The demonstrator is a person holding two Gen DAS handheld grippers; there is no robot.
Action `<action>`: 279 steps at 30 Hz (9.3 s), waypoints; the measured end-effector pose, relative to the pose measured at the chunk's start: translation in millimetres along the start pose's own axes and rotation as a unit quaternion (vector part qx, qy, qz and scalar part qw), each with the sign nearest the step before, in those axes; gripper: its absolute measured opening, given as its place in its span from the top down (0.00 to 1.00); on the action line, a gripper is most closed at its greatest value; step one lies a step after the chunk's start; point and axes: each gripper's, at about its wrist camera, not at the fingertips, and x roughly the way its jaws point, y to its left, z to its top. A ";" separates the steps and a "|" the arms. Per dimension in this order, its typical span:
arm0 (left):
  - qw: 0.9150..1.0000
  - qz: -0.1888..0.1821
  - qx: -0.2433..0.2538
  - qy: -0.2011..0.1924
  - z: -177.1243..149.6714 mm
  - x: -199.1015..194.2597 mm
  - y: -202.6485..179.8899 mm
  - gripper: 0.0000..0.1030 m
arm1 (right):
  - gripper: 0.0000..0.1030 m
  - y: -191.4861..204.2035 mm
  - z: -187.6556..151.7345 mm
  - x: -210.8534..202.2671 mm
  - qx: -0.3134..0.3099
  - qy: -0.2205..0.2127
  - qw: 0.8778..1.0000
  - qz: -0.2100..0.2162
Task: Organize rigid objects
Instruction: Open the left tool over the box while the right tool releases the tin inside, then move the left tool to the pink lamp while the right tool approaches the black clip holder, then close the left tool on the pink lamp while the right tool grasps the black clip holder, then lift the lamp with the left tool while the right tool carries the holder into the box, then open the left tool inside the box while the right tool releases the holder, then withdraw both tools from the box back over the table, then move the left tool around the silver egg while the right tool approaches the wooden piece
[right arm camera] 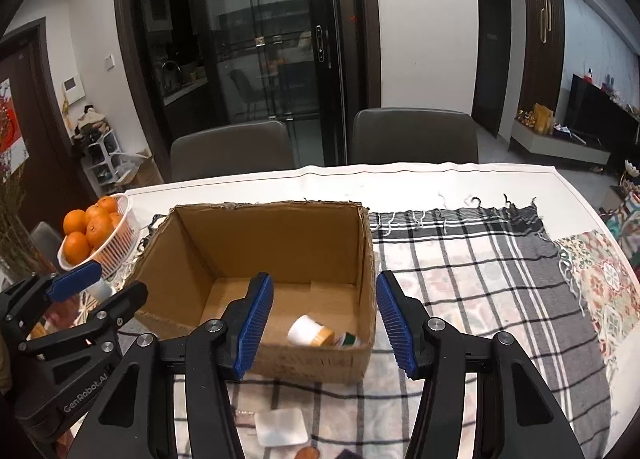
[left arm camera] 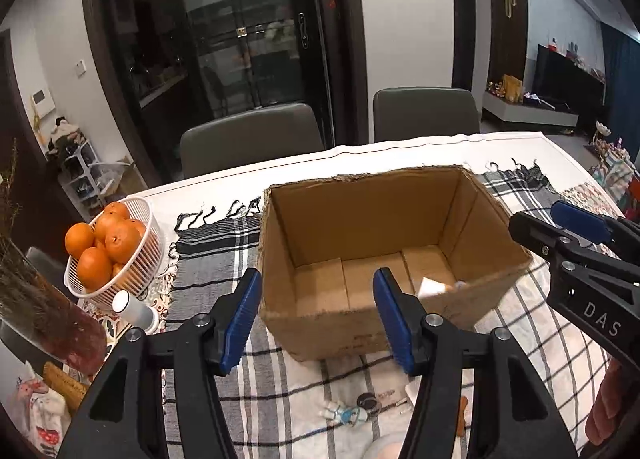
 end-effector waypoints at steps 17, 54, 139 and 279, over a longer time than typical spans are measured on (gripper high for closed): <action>0.999 0.017 0.025 -0.029 -56.5 -53.1 -16.9 0.35 | 0.38 -7.6 -60.9 -42.4 -0.003 0.007 1.000 0.016; 0.967 -0.079 0.038 0.237 -123.6 16.4 -55.1 0.31 | 0.37 -3.8 -113.3 35.3 -0.183 0.335 0.924 0.030; 0.984 -0.067 0.016 0.167 -95.6 7.2 -55.3 0.28 | 0.72 -16.3 -106.2 18.8 -0.084 0.294 0.949 0.081; 0.999 0.021 -0.036 0.010 -228.2 -32.7 41.4 0.20 | 0.47 66.8 -202.1 -59.3 -0.032 -0.052 0.996 -0.071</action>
